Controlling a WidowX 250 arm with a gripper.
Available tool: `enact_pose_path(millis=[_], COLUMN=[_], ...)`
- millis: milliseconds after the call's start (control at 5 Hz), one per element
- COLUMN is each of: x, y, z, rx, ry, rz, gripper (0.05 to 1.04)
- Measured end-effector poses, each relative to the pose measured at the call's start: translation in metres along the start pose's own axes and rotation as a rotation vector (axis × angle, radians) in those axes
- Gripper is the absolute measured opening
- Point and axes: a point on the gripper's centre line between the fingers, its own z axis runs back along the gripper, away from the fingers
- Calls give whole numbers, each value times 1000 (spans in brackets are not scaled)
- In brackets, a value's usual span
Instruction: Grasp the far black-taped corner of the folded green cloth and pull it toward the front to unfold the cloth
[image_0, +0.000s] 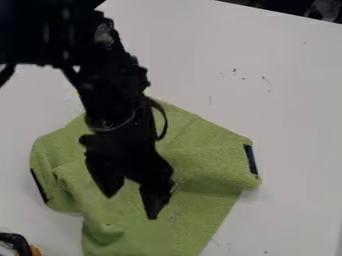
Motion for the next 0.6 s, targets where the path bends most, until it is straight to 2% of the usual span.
enact_pose_path(millis=[200,400,600], x=[20,34,47], y=[9,17,16], z=[6,15,22], rx=[58,118,139], ry=[23,-13,-80], rz=[99,294,361], gripper=[1000,1000,1000])
